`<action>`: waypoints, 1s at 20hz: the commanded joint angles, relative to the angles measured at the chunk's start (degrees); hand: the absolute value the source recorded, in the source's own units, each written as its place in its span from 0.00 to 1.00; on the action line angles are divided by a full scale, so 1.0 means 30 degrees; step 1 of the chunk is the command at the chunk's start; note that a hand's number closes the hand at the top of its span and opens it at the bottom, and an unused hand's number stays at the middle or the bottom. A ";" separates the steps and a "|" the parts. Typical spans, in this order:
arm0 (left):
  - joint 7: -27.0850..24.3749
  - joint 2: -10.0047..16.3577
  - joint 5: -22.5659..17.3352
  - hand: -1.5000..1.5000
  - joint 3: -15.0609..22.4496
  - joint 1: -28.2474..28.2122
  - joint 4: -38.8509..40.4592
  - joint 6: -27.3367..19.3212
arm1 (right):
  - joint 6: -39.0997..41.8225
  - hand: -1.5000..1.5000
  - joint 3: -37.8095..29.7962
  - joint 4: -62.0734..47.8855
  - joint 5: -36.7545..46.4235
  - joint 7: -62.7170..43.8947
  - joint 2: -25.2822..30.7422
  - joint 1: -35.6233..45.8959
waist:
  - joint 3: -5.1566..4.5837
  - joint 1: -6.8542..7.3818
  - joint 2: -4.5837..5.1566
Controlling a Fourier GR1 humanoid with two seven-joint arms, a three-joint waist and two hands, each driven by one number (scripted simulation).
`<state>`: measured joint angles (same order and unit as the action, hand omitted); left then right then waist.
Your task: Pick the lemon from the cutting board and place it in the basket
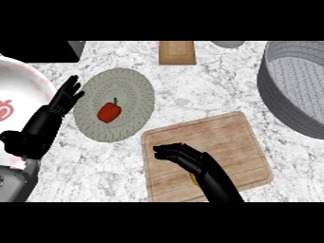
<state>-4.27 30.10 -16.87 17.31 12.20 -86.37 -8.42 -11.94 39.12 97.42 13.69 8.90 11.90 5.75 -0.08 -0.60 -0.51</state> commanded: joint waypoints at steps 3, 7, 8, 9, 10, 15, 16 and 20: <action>-0.0287 0.0453 -0.0112 0.50 -0.0378 -0.0520 -0.0040 0.0577 | -0.2301 0.00 -0.0709 0.2668 0.6216 -0.5652 0.1694 0.0924 | -0.0075 -0.0343 -0.0127; 0.0099 0.0118 0.0191 0.50 -0.0262 -0.0077 -0.0113 0.0144 | 0.1290 0.00 -0.1592 0.4916 0.8260 -1.0238 0.4464 0.2269 | -0.0115 -0.0588 -0.0151; 0.0000 0.0594 0.0001 0.50 -0.0564 -0.0578 -0.0334 0.0396 | 0.2455 0.00 -0.1853 0.5499 0.8402 -1.1323 0.5081 0.2689 | -0.0121 -0.0337 -0.0197; 0.0190 0.0043 0.0293 0.50 -0.0011 -0.0572 -0.0658 -0.0005 | 0.4165 0.00 -0.1735 0.5303 0.8210 -1.1782 0.6069 0.3026 | -0.0130 -0.0273 -0.0190; 0.0006 0.0178 0.0431 0.50 -0.0237 -0.0304 -0.0231 -0.0001 | 0.5629 0.00 -0.1249 0.5918 0.7928 -1.2512 0.6618 0.2995 | -0.0143 -0.0429 -0.0151; 0.0652 0.0568 -0.0157 0.50 -0.0671 -0.0323 -0.1068 0.0642 | 1.1104 0.00 -0.1195 1.0173 0.4082 -1.7222 0.7223 0.2919 | -0.0046 -0.0081 -0.0042; -0.0008 0.0189 0.0458 0.50 -0.0259 -0.0451 -0.0620 0.0400 | 1.2288 0.00 -0.1266 1.0754 0.3061 -1.8274 0.7188 0.3402 | -0.0073 -0.0100 -0.0001; -0.0455 -0.0171 0.0947 0.50 -0.0170 -0.1020 -0.1085 0.0360 | 1.4824 0.00 -0.4409 1.2512 -0.1845 -2.0957 0.7760 0.3955 | -0.0021 0.0161 0.0118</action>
<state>-4.37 30.34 -15.53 16.30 10.34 -88.64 -7.21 24.29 31.50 130.01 18.95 -45.95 33.67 15.71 -0.24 -0.75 -0.43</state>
